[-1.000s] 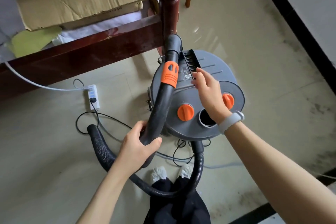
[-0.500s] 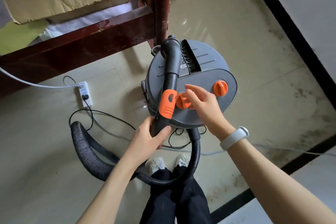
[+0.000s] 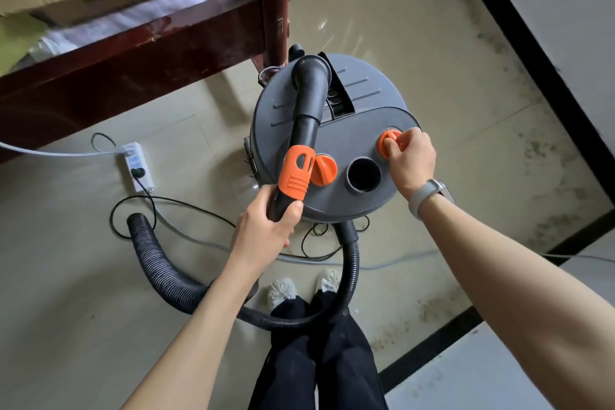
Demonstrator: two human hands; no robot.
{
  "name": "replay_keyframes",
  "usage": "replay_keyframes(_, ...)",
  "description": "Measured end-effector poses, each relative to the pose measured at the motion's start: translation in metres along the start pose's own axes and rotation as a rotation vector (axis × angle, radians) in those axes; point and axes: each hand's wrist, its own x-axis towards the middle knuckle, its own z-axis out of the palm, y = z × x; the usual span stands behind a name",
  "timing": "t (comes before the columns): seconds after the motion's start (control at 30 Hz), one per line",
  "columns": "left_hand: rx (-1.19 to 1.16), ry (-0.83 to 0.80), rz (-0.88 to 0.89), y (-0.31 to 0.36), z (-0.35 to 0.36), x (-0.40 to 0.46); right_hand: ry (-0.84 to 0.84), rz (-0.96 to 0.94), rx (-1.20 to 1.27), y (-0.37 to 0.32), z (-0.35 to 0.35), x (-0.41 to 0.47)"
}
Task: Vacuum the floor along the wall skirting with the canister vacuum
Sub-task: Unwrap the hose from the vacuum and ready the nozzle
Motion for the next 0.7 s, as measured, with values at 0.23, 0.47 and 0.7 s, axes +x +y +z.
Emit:
replay_keyframes(0.23,-0.006,-0.015,0.047,-0.0042,0.0033,0.0010,0.046,0.099,0.029,0.0012,0.0041,0.0042)
replay_keyframes(0.47,-0.040,-0.024,0.051,-0.0074,0.0042,0.0025,0.083,0.244,0.089,-0.0038,0.0084,0.0060)
replay_keyframes(0.7,-0.041,-0.030,0.060,-0.0093,-0.0006,0.0032,0.088,0.285,0.069,-0.0066,0.0080,0.0040)
